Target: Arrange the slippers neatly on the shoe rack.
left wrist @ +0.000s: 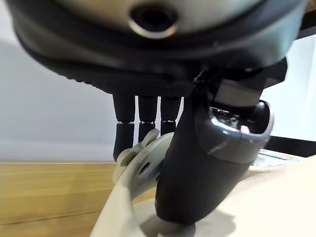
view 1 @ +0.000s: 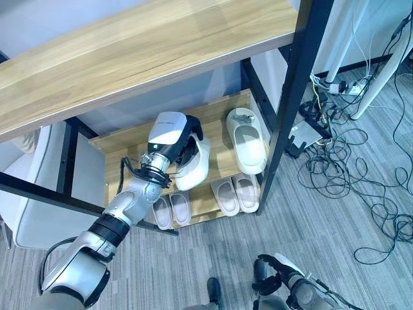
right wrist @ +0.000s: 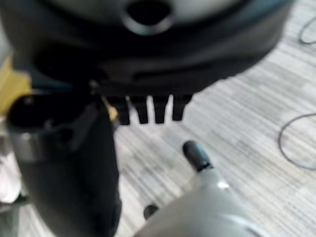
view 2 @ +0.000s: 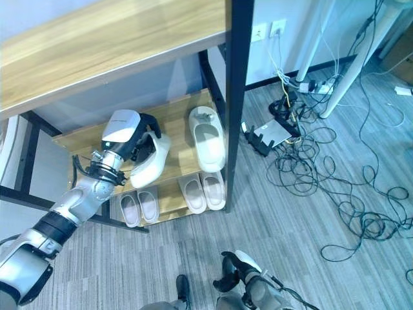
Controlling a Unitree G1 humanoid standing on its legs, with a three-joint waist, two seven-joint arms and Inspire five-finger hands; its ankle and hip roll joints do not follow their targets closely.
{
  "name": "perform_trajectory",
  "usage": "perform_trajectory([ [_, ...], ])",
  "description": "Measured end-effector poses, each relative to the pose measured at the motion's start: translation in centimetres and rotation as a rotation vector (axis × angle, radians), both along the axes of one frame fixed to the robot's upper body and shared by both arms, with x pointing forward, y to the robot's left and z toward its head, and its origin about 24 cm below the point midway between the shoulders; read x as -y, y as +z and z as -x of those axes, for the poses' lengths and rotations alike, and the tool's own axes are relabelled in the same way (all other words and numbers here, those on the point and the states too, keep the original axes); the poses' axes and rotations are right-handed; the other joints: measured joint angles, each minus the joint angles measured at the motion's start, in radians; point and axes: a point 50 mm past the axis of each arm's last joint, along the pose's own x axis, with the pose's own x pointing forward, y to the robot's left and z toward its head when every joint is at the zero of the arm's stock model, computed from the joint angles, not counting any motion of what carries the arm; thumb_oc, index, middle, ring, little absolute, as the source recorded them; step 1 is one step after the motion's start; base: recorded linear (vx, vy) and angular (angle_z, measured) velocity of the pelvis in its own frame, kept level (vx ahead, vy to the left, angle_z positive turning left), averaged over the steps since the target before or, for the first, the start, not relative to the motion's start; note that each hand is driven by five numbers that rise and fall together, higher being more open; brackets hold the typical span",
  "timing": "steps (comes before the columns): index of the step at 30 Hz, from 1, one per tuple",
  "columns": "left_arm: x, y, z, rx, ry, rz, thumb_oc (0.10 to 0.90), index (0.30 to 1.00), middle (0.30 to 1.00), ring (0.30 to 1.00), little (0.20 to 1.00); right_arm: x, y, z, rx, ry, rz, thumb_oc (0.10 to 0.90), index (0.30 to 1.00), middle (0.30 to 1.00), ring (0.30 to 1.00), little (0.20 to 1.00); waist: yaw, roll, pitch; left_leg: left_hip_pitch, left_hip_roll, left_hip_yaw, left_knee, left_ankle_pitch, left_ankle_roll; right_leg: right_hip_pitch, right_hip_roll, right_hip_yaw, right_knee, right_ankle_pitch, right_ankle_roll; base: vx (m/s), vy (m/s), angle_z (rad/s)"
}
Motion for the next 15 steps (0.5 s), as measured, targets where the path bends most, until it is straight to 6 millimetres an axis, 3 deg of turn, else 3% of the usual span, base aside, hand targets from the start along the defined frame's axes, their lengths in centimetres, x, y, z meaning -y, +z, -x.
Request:
perform_trajectory([
  [5, 1.5, 0.5, -1.0, 0.003, -0.031, -0.061, 0.400, 0.300, 0.300, 0.300, 0.300, 0.3, -0.1, 0.3, -0.005, -0.007, 0.008, 0.800, 0.900, 0.900, 0.900, 0.900, -0.016, 0.015, -0.007, -0.007, -0.004, 0.010, 0.000, 0.001, 0.001, -0.011, -0.003, 0.006, 0.000, 0.004, 0.000, 0.01, 0.010, -0.05],
  [8, 1.4, 0.9, -1.4, 0.007, -0.020, -0.070, 0.400, 0.300, 0.300, 0.300, 0.300, 0.4, 0.0, 0.2, 0.001, -0.009, 0.011, 0.800, 0.900, 0.900, 0.900, 0.900, -0.039, 0.031, -0.006, -0.010, -0.007, 0.012, 0.000, 0.001, 0.001, -0.016, -0.004, 0.011, 0.000, 0.005, 0.001, 0.01, 0.008, -0.05],
  [15, 1.4, 2.0, -2.7, 0.020, 0.005, -0.131, 0.400, 0.300, 0.300, 0.300, 0.300, 1.1, 0.4, -0.3, 0.016, -0.007, 0.031, 0.800, 0.900, 0.900, 0.900, 0.900, -0.044, 0.046, -0.009, -0.035, -0.010, 0.023, 0.001, 0.001, 0.001, -0.053, -0.003, 0.035, 0.007, 0.021, -0.005, 0.01, 0.001, -0.10],
])
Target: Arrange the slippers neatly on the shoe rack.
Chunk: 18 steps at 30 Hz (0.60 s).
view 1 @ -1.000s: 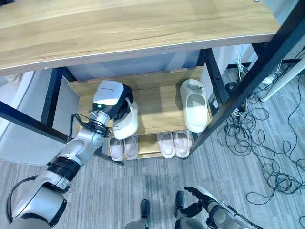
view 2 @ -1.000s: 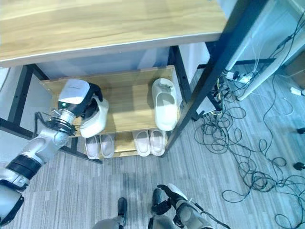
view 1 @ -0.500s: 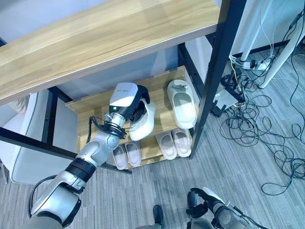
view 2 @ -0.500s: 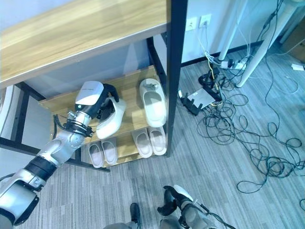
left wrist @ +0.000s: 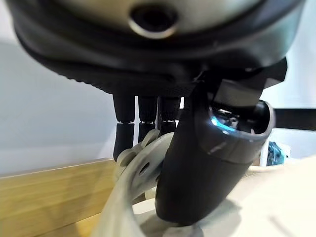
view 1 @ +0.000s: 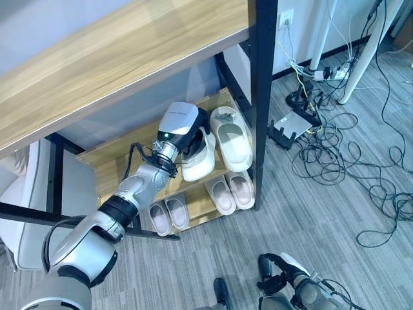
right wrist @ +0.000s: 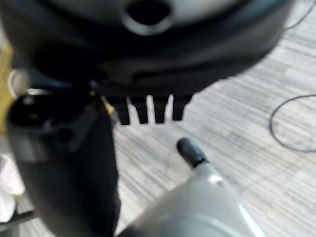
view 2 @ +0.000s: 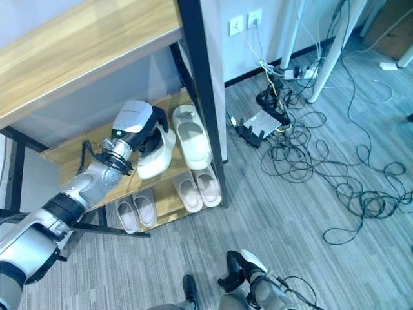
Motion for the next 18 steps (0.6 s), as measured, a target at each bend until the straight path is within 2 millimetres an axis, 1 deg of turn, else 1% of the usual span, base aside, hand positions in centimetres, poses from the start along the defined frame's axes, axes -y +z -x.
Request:
perform_trajectory([
  [2, -0.1, 0.2, -0.2, 0.002, 0.005, -0.006, 0.400, 0.300, 0.300, 0.300, 0.300, 0.2, 0.1, 0.0, 0.006, -0.005, 0.007, 0.800, 0.900, 0.900, 0.900, 0.900, 0.000, 0.000, 0.000, -0.004, 0.000, 0.002, 0.000, 0.000, 0.000, -0.006, 0.000, 0.004, 0.000, 0.001, 0.000, 0.01, -0.003, -0.06],
  [9, -0.6, -0.4, -0.5, -0.027, 0.035, -0.018, 0.400, 0.300, 0.300, 0.300, 0.300, 0.3, 0.2, -0.2, 0.015, -0.007, 0.012, 0.800, 0.900, 0.900, 0.900, 0.900, -0.001, -0.001, 0.001, -0.016, -0.001, 0.007, 0.000, 0.000, 0.000, -0.021, 0.001, 0.012, 0.000, -0.003, 0.006, 0.00, -0.001, -0.02],
  [13, -0.8, 0.7, -1.1, -0.008, 0.057, -0.034, 0.400, 0.300, 0.300, 0.300, 0.300, 0.2, 0.2, -0.4, 0.021, -0.019, 0.000, 0.800, 0.900, 0.900, 0.900, 0.900, -0.005, -0.011, 0.008, -0.026, -0.001, 0.008, 0.000, 0.000, 0.000, -0.032, 0.002, 0.014, 0.000, 0.004, 0.002, 0.00, 0.000, 0.00],
  [14, -0.9, 1.0, -1.3, -0.002, 0.069, -0.043, 0.722, 0.782, 0.782, 0.782, 0.782, 0.2, 0.2, -0.4, 0.022, -0.019, -0.001, 0.800, 0.900, 0.900, 0.900, 0.900, -0.005, -0.015, 0.011, -0.026, 0.000, 0.009, -0.001, 0.000, 0.000, -0.033, 0.002, 0.015, 0.000, 0.004, 0.003, 0.00, 0.000, 0.00],
  [15, -0.9, 1.2, -1.4, 0.000, 0.074, -0.043, 0.800, 0.900, 0.900, 0.900, 0.900, 0.2, 0.3, -0.4, 0.022, -0.020, -0.001, 0.800, 0.900, 0.900, 0.900, 0.900, -0.006, -0.016, 0.012, -0.026, 0.000, 0.009, -0.001, 0.000, 0.000, -0.033, 0.002, 0.015, 0.000, 0.001, 0.007, 0.00, 0.000, 0.00],
  [18, -1.0, 1.5, -1.6, 0.000, 0.083, -0.030, 0.800, 0.900, 0.900, 0.900, 0.900, 0.1, 0.3, -0.6, 0.028, -0.016, -0.004, 0.800, 0.900, 0.900, 0.900, 0.900, -0.014, -0.024, 0.017, -0.026, 0.000, 0.011, -0.003, 0.000, 0.000, -0.035, 0.003, 0.017, 0.000, 0.000, 0.009, 0.00, 0.000, 0.00],
])
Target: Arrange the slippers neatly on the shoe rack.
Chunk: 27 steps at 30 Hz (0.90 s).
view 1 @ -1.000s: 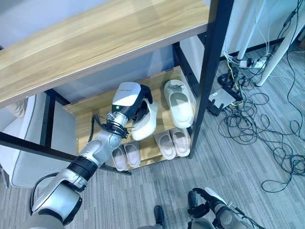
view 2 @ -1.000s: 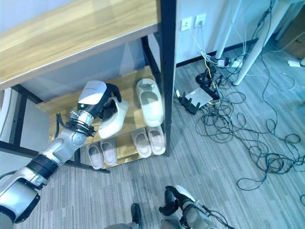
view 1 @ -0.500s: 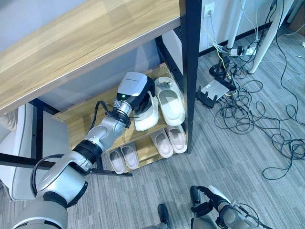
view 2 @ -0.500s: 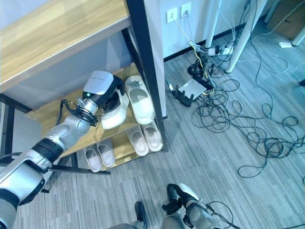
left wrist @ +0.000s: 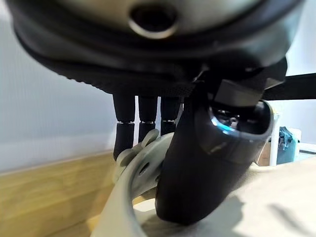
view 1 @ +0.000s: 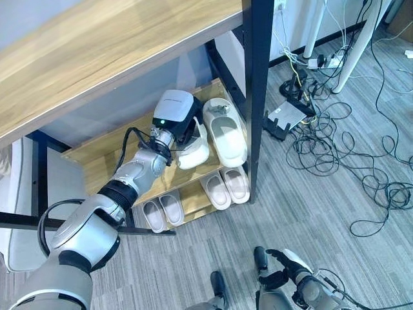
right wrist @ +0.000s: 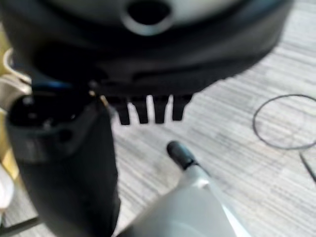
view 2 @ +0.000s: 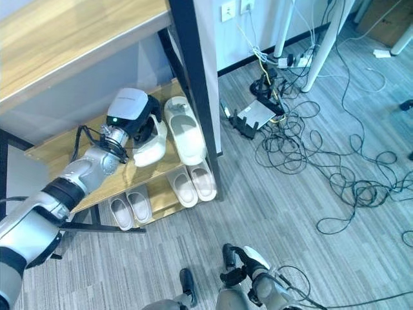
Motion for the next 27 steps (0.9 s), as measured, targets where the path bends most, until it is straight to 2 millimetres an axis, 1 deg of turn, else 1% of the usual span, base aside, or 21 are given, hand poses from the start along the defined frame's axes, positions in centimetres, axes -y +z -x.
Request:
perform_trajectory([
  [7, 0.1, 0.2, -0.1, 0.005, 0.000, -0.004, 0.800, 0.900, 0.900, 0.900, 0.900, -0.1, 0.0, 0.0, 0.006, 0.005, -0.006, 0.800, 0.900, 0.900, 0.900, 0.900, -0.004, -0.004, 0.003, 0.001, 0.000, 0.001, -0.006, 0.000, 0.000, -0.001, 0.001, 0.000, 0.000, 0.004, -0.005, 0.00, 0.000, 0.00],
  [16, 0.1, 0.3, 0.0, 0.009, -0.004, 0.002, 0.800, 0.900, 0.900, 0.900, 0.900, -0.1, 0.1, -0.1, 0.010, 0.007, -0.009, 0.800, 0.900, 0.900, 0.900, 0.900, -0.006, -0.020, 0.014, 0.009, 0.002, -0.001, -0.007, 0.000, 0.000, 0.008, 0.002, -0.004, 0.000, 0.004, -0.005, 0.00, -0.001, 0.00],
  [21, 0.9, 0.8, 0.2, 0.029, -0.038, 0.009, 0.800, 0.900, 0.900, 0.900, 0.900, -0.2, 0.1, -0.1, 0.010, 0.008, -0.009, 0.800, 0.900, 0.900, 0.900, 0.900, -0.003, -0.021, 0.015, 0.010, 0.003, -0.010, -0.007, 0.002, 0.002, 0.013, 0.002, -0.013, 0.000, 0.005, -0.006, -0.02, -0.008, 0.05],
  [25, 1.0, 0.7, 0.3, 0.028, -0.046, 0.011, 0.800, 0.900, 0.900, 0.900, 0.900, -0.2, 0.0, -0.1, 0.007, 0.014, -0.008, 0.800, 0.900, 0.900, 0.900, 0.900, -0.002, -0.024, 0.017, 0.023, 0.004, -0.012, -0.007, 0.002, 0.003, 0.027, 0.002, -0.017, 0.000, 0.005, -0.007, -0.01, -0.001, 0.01],
  [27, 1.5, 0.8, 0.6, 0.035, -0.069, 0.017, 0.800, 0.900, 0.900, 0.900, 0.900, -0.3, 0.0, -0.1, 0.007, 0.014, -0.008, 0.800, 0.900, 0.900, 0.900, 0.900, 0.002, -0.024, 0.017, 0.024, 0.005, -0.020, -0.007, 0.002, 0.003, 0.031, 0.002, -0.024, 0.000, 0.005, -0.006, -0.02, -0.005, 0.08],
])
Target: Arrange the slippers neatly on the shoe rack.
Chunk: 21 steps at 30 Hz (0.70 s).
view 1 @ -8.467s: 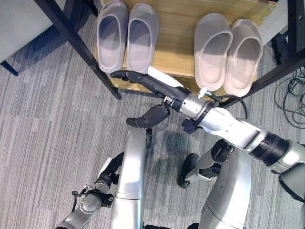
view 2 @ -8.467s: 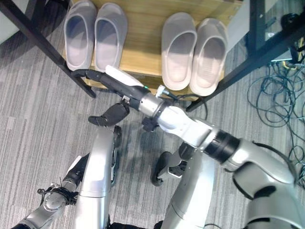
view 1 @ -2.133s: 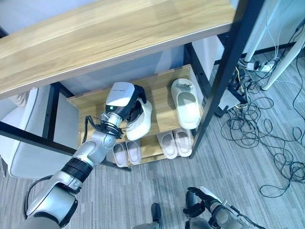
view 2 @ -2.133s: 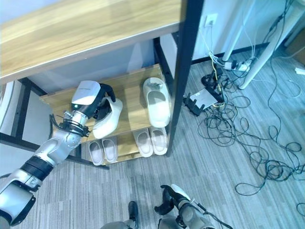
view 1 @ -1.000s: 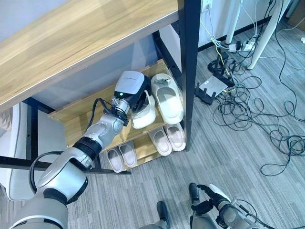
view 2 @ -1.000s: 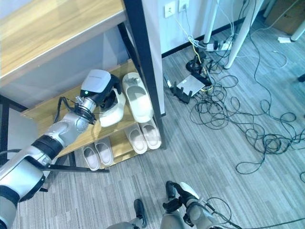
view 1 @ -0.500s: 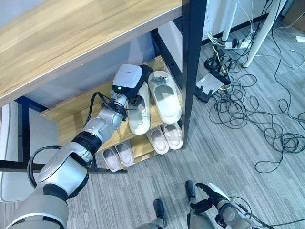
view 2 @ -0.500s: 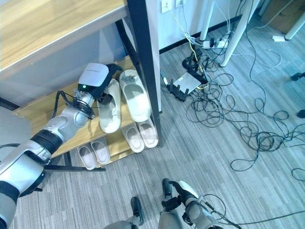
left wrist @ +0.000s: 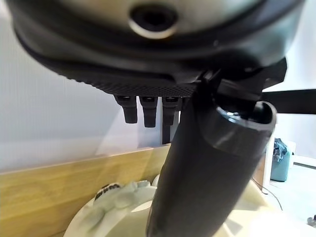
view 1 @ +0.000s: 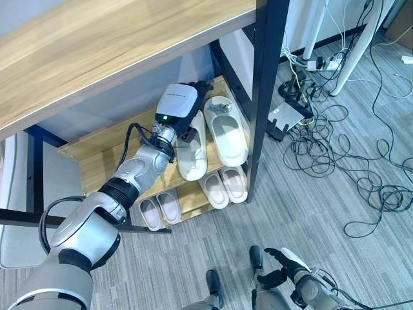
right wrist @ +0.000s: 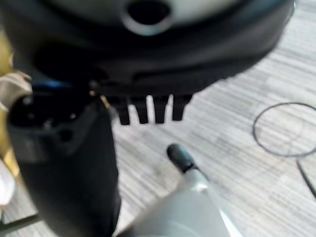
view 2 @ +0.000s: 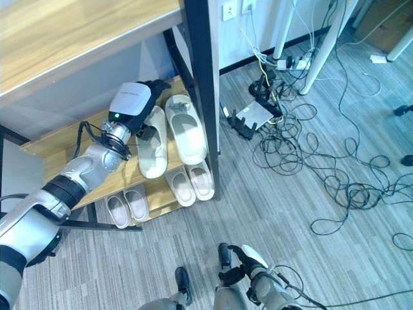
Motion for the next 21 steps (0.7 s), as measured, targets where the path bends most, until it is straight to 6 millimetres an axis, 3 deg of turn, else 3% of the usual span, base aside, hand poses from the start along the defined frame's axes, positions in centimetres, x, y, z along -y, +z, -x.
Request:
perform_trajectory([
  [21, 1.0, -3.3, 2.3, -0.066, -0.071, 0.131, 0.800, 0.900, 0.900, 0.900, 0.900, -0.7, -0.6, 0.1, -0.023, -0.013, -0.013, 0.800, 0.900, 0.900, 0.900, 0.900, 0.027, 0.000, 0.000, 0.027, 0.002, -0.009, 0.000, 0.003, 0.003, 0.035, -0.001, -0.014, 0.000, 0.000, -0.001, -0.01, -0.001, 0.01],
])
